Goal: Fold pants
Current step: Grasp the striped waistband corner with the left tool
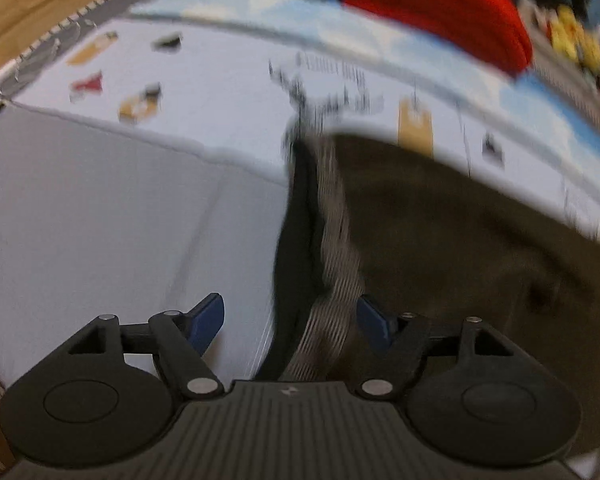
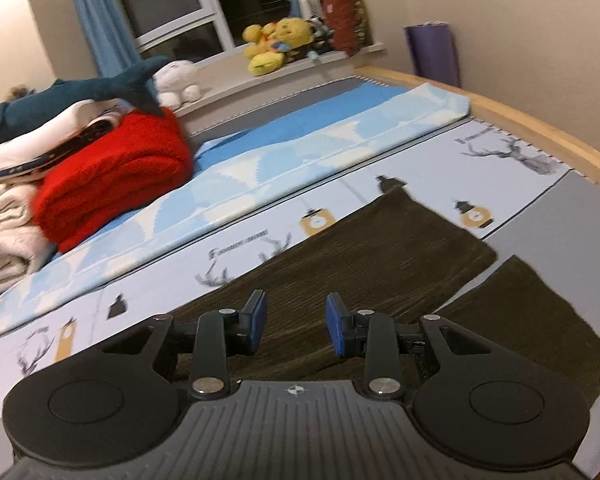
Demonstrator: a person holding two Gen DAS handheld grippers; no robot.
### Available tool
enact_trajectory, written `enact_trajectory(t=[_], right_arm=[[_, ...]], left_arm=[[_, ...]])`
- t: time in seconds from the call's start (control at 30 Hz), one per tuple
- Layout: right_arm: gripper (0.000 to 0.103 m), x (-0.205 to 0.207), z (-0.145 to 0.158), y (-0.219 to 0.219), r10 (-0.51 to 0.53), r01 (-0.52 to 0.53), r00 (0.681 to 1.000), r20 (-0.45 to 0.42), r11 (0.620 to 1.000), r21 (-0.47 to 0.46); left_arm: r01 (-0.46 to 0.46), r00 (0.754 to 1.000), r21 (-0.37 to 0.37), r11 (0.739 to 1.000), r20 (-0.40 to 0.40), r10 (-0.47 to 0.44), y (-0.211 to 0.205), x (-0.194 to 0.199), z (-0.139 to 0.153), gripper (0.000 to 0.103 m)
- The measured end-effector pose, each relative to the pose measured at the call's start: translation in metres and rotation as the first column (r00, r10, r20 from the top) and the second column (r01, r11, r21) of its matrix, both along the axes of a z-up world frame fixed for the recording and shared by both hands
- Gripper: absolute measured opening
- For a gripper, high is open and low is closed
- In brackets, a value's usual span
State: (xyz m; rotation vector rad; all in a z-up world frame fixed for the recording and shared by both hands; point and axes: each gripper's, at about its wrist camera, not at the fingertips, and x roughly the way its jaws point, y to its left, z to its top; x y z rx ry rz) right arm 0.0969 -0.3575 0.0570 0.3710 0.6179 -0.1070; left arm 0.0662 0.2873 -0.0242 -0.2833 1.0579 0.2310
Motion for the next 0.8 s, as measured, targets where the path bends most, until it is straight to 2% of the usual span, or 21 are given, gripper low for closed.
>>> enact_trajectory(t=[0.1,0.17,0.27,0.37,0.47,0.53,0.57,0.63,0.8], right_arm=[[0.035,-0.002,-0.002,0.0,0.004,-0.004,1.0,-0.018,1.0,0.007],[0.035,-0.004,-0.004,-0.002,-0.007,0.007,1.0,-0.027,1.0,0.0],[0.035,-0.004,-0.007,-0.006,-0.018,0.018,0.999,-0.037,1.0,-0.009],[0.035,-0.005,-0.012,-0.011,-0.027,0.027,0.998,-0.058,1.0,0.001],[0.035,-0.006,-0.014,-0.013,-0.02,0.021,0.998,-0.065,1.0,0.009],[0.035,-0.007,-0.014,-0.011,-0.013,0.013,0.998,-0.064,1.0,-0.009],[0.035,-0.007,-0.014,-0.011,-0.011,0.01,0.998,-0.065,1.0,-0.014],[0.035,-0.007,-0.014,-0.01,-0.011,0.01,0.998,-0.065,1.0,-0.016],[0.035,-0.004,-0.013,-0.008,-0.024,0.024,0.998,-0.059,1.0,-0.011]], left_arm=[[0.108,0.985,0.005,0.994,-0.139,-0.106,-0.007,-0.011,-0.032,0.079],[0.172,0.967,0.023,0.985,-0.195,-0.164,-0.012,-0.015,-0.048,0.079],[0.202,0.95,0.013,0.979,-0.247,-0.193,-0.011,-0.015,-0.066,0.08],[0.198,0.948,0.004,0.98,-0.254,-0.19,-0.01,-0.014,-0.071,0.081],[0.223,0.94,-0.001,0.975,-0.265,-0.216,-0.012,-0.01,-0.075,0.075],[0.251,0.936,-0.019,0.968,-0.252,-0.247,-0.013,-0.01,-0.074,0.063],[0.263,0.934,-0.018,0.965,-0.248,-0.259,-0.013,-0.01,-0.073,0.062],[0.295,0.928,-0.01,0.956,-0.235,-0.289,-0.014,-0.013,-0.071,0.051],[0.347,0.922,0.026,0.938,-0.196,-0.335,-0.015,-0.023,-0.057,0.036]])
